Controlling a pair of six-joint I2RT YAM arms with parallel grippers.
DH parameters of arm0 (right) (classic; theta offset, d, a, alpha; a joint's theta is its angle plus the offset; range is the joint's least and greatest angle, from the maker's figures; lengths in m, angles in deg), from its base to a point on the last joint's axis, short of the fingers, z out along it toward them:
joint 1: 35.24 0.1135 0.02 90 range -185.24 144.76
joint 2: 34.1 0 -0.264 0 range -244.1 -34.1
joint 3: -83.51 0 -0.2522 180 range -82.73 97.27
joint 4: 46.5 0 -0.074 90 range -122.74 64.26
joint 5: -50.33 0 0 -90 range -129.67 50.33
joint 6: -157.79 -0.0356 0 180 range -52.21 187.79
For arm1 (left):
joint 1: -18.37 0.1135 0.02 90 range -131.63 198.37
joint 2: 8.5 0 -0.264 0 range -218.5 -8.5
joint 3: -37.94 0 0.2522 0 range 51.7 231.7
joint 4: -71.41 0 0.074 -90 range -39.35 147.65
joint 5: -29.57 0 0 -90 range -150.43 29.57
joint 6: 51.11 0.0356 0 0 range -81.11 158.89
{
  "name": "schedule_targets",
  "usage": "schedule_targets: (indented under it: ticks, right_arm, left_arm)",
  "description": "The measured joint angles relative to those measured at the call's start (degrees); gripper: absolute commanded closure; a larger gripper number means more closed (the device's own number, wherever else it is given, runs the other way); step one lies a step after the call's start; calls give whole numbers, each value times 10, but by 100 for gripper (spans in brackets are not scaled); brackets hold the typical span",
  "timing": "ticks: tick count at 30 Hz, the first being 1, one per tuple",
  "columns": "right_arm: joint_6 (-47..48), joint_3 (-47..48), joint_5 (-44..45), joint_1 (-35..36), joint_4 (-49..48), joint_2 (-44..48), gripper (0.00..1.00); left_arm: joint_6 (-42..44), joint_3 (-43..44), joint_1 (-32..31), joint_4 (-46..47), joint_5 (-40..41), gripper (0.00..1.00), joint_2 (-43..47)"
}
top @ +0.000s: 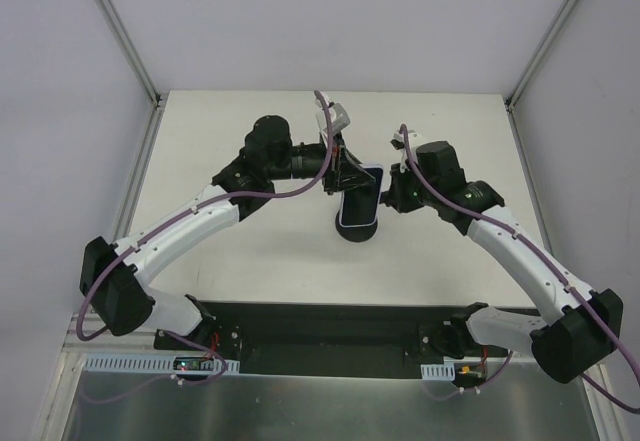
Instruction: Place the phone on the phone stand
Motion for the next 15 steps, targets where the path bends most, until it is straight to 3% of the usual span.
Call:
schedule_targets:
  ticks: [9, 15]
  right_arm:
    - [32, -9, -63, -6, -12, 2, 99]
    - [42, -15, -98, -17, -24, 2, 99]
  left_arm:
    - [33, 0, 0, 99, -176, 100, -63]
    - [48, 1, 0, 169, -246, 100, -92]
